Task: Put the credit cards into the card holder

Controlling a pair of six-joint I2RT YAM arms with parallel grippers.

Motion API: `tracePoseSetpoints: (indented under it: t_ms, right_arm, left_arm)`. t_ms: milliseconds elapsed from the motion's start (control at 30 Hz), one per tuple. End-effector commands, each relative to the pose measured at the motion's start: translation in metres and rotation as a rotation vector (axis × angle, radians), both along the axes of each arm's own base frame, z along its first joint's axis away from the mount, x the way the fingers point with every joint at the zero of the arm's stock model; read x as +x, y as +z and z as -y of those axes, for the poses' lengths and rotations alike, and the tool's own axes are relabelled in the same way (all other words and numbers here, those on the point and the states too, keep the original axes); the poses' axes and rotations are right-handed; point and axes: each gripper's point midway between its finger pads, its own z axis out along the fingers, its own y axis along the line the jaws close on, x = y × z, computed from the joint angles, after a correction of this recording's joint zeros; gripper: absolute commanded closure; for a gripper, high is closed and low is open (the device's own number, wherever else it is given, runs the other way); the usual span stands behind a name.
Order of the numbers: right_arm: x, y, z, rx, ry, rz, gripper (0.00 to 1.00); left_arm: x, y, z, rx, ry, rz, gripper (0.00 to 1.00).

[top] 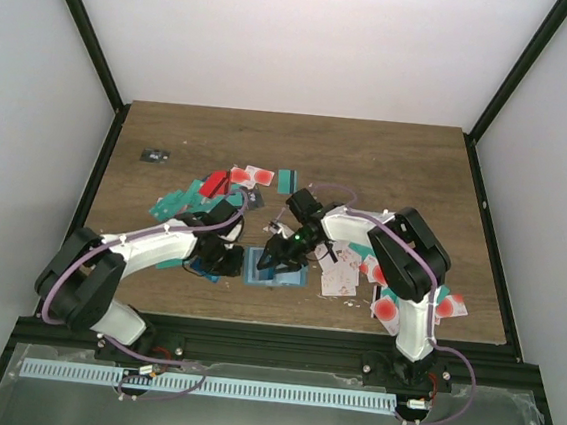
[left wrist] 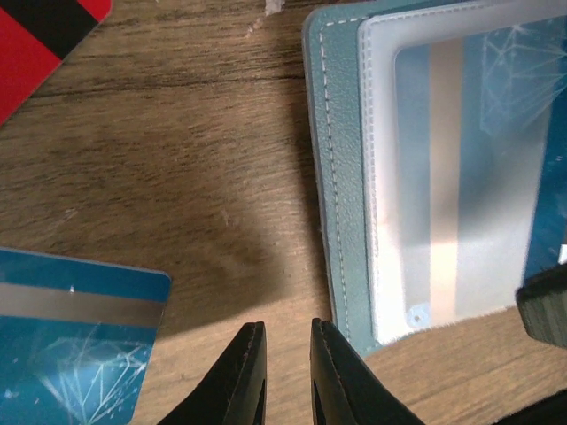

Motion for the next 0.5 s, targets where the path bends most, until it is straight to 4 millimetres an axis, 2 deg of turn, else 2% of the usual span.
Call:
tracePoseSetpoints:
  t_ms: [0, 167, 467]
  right_arm:
    - [0.007, -0.003, -0.011, -0.033, 0.014, 0.028, 0.54]
    - [0.006, -0.011, -0.015, -0.099, 0.023, 0.042, 0.54]
    - [0.006, -0.023, -0.022, -0.16, 0.003, 0.025, 0.56]
  left_arm:
    - [0.009, -0.009, 0.009, -0.014, -0.003, 0.003, 0.83]
    - [0.01, -0.028, 0.013, -0.01, -0.01, -0.027, 0.88]
    - [0.006, -0.033, 0.019, -0.055, -0.003, -0.04, 0.92]
